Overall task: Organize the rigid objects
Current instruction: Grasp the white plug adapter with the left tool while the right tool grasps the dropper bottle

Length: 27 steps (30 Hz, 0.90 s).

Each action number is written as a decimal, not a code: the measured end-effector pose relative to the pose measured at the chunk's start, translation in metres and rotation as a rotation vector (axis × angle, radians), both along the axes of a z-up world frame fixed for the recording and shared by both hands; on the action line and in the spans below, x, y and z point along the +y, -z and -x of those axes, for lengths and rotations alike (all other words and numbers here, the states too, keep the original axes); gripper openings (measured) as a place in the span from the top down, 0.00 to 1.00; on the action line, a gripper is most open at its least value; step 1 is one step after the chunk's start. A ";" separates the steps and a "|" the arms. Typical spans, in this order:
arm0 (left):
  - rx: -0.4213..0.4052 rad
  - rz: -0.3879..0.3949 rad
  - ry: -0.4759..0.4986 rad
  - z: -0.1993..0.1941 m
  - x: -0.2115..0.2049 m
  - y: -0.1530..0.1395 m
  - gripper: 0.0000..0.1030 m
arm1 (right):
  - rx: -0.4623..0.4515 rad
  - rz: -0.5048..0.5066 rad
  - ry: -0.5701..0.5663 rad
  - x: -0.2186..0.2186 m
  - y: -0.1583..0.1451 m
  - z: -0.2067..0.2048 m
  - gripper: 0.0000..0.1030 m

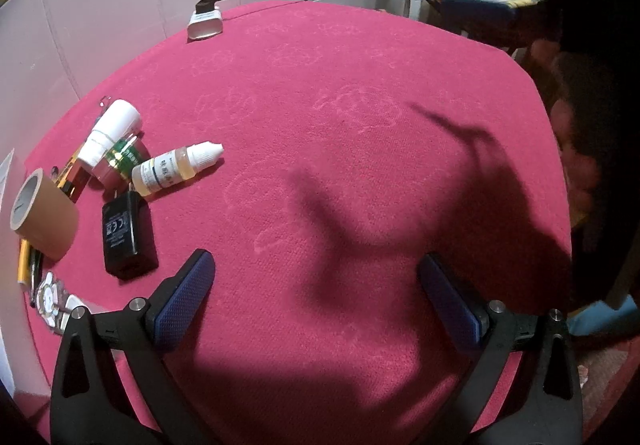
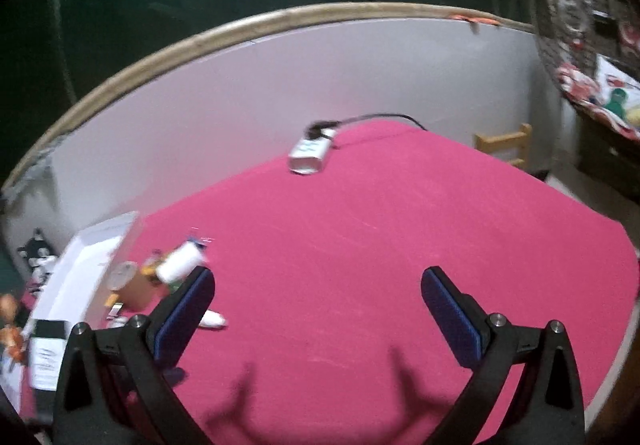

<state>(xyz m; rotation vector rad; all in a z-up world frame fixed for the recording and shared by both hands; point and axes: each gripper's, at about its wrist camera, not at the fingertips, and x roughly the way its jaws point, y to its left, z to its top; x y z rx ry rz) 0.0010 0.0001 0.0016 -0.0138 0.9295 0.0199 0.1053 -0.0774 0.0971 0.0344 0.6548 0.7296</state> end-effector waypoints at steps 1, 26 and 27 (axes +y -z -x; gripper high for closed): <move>0.004 0.011 -0.009 0.003 0.002 -0.002 0.00 | 0.008 -0.017 -0.029 0.001 -0.003 -0.001 0.00; -0.083 -0.014 -0.333 0.090 0.106 -0.030 0.06 | -0.105 0.443 -0.753 0.135 0.065 0.012 0.41; -0.071 -0.015 -0.320 0.086 0.105 -0.026 0.08 | -0.095 0.451 -0.770 0.137 0.068 0.012 0.47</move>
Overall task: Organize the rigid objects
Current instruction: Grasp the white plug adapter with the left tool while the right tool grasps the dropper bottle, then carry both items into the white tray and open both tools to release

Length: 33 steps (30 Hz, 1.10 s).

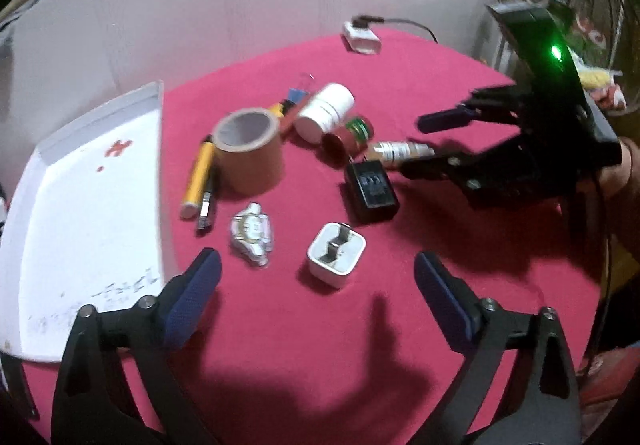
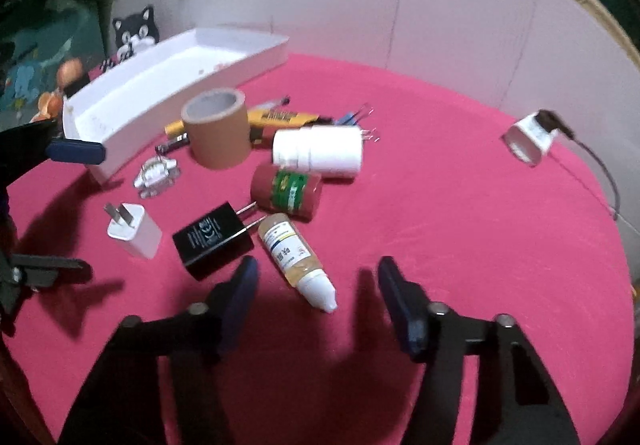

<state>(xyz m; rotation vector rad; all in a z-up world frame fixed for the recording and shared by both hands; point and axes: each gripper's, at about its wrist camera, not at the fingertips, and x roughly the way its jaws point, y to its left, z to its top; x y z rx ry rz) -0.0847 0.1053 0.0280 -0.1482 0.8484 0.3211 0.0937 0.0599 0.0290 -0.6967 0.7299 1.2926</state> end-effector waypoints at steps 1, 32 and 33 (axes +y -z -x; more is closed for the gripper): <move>0.008 -0.003 0.009 -0.003 -0.001 0.003 0.09 | 0.007 0.012 -0.014 0.003 0.003 0.000 0.50; -0.222 -0.172 -0.400 0.063 0.020 -0.092 0.71 | 0.172 -0.482 0.117 -0.041 -0.110 0.046 0.82; -0.226 -0.173 -0.417 0.067 0.024 -0.093 0.71 | 0.171 -0.492 0.115 -0.040 -0.112 0.050 0.82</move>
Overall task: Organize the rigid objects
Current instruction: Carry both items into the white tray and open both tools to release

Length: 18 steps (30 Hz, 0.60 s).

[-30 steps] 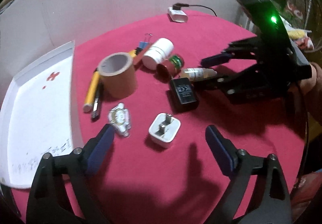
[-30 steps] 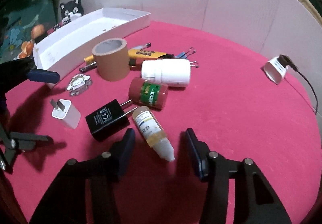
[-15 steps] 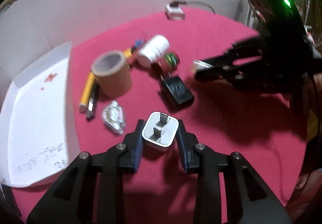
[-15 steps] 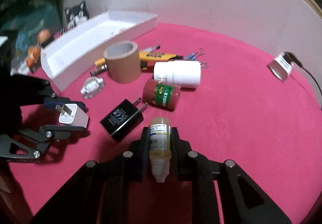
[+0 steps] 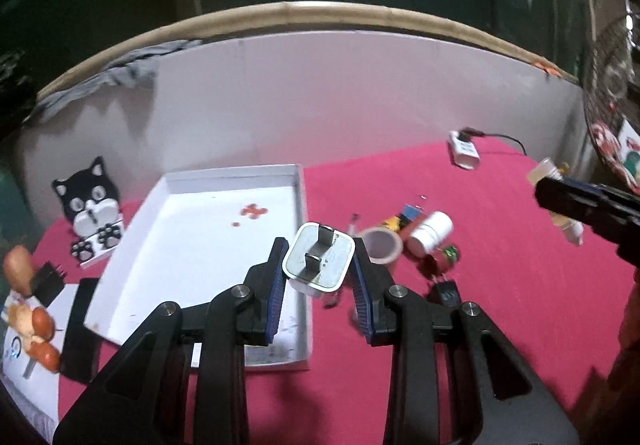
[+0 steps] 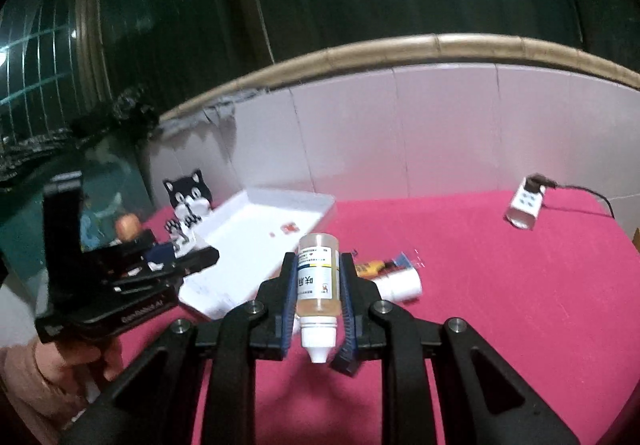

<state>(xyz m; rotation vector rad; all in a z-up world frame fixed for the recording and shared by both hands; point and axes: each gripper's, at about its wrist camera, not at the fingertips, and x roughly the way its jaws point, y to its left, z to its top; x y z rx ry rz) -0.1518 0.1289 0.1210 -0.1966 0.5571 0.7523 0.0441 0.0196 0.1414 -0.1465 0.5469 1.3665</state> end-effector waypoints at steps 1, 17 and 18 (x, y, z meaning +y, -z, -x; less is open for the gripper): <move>-0.005 0.001 -0.015 0.003 0.003 -0.001 0.71 | -0.003 -0.005 -0.008 0.004 -0.004 0.003 0.82; -0.034 0.002 -0.204 0.063 0.063 -0.011 0.71 | -0.044 0.002 -0.112 0.070 -0.022 0.054 0.82; -0.033 0.005 -0.213 0.064 0.068 -0.010 0.71 | -0.041 0.008 -0.117 0.075 -0.022 0.056 0.82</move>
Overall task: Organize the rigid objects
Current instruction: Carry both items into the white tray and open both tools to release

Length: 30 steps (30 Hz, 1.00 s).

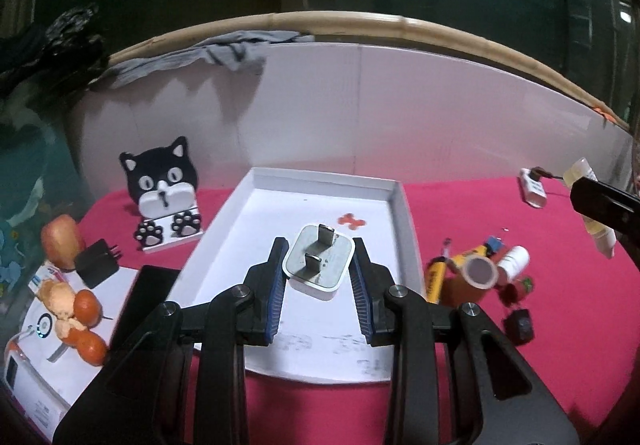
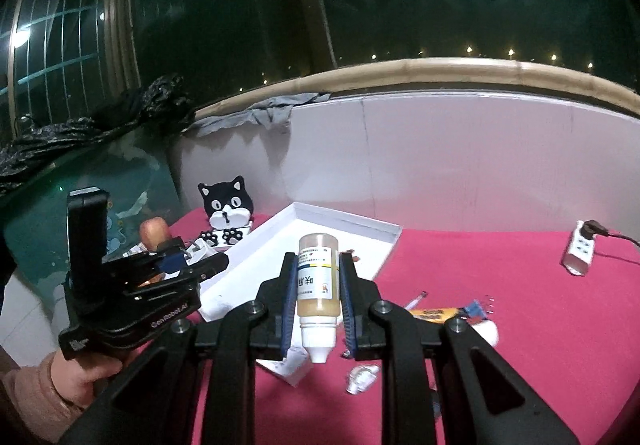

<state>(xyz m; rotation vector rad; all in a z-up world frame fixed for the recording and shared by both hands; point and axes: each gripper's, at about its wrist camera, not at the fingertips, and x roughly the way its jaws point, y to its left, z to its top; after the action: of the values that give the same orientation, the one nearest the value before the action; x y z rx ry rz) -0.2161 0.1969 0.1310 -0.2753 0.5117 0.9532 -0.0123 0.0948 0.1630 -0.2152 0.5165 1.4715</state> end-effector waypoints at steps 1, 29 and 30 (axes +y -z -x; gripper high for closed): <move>-0.002 0.007 -0.008 0.002 0.005 0.001 0.71 | 0.002 0.009 -0.008 0.006 0.001 0.003 0.82; 0.094 0.153 -0.146 -0.015 0.108 0.065 0.71 | 0.056 0.290 -0.023 0.135 0.087 0.038 0.82; 0.100 0.159 -0.146 -0.016 0.111 0.068 0.71 | 0.055 0.298 -0.022 0.137 0.089 0.038 0.82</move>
<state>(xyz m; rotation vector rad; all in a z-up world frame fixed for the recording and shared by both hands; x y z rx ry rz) -0.1998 0.3075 0.0626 -0.4145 0.6678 1.0739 -0.0505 0.2317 0.0736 -0.4167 0.7810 1.4208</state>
